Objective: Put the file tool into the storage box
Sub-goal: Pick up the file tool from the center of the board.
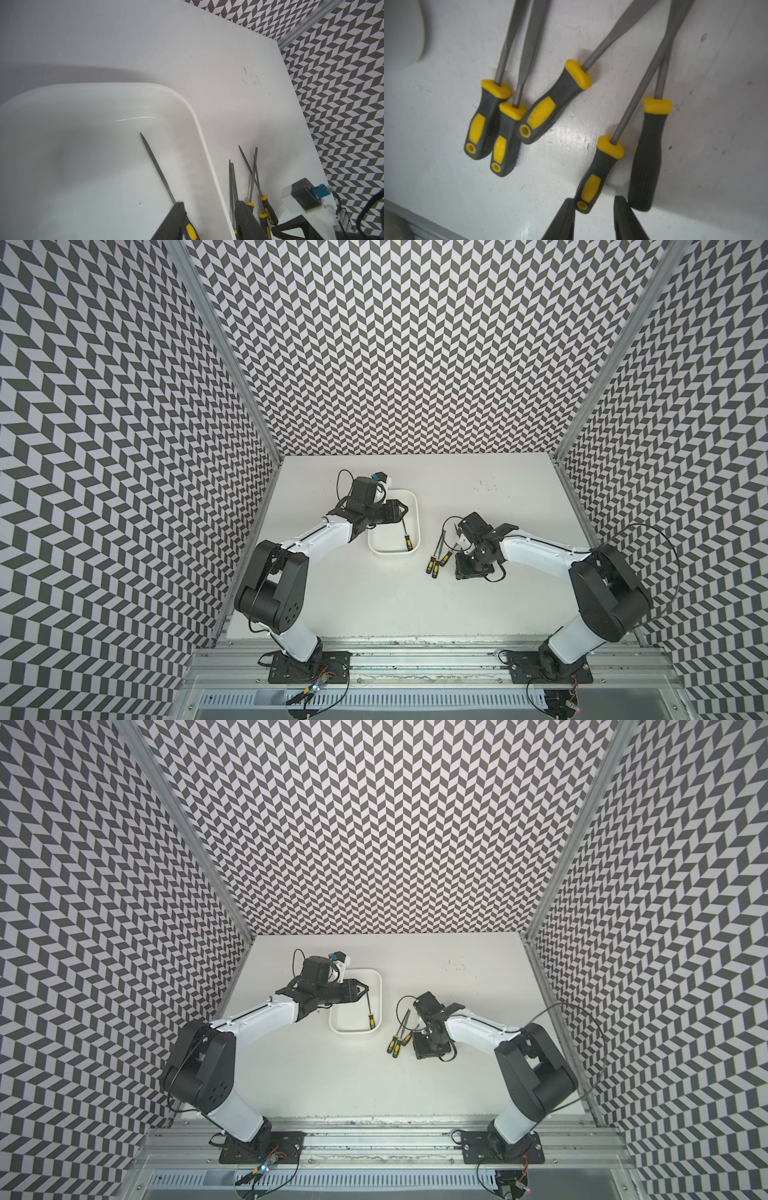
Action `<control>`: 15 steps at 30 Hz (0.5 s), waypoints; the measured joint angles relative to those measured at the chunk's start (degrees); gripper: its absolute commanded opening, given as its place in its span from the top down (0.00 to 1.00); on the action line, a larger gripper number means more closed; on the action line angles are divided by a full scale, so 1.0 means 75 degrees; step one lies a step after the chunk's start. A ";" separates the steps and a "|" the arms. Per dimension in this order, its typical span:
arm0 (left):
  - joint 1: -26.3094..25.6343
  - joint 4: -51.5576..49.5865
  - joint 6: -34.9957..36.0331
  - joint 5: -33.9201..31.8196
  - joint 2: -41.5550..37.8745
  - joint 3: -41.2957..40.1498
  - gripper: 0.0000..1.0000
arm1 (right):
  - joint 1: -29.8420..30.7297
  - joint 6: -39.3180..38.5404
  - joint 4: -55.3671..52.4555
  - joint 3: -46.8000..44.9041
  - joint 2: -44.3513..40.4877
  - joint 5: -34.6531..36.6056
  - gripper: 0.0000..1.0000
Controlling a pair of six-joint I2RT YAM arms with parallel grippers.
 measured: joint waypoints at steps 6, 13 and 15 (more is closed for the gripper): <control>0.0020 0.0047 0.0003 -0.0003 0.0000 -0.0015 0.56 | 0.0041 0.0009 0.0073 0.0335 0.0411 0.0204 0.65; 0.0079 0.0096 0.0029 -0.0003 -0.0003 -0.0117 0.56 | 0.0099 0.0032 0.0090 0.0571 0.0621 0.0892 0.89; 0.0105 0.0105 0.0029 -0.0003 -0.0003 -0.0117 0.56 | 0.0102 0.0050 0.0105 0.0571 0.0612 0.1008 0.98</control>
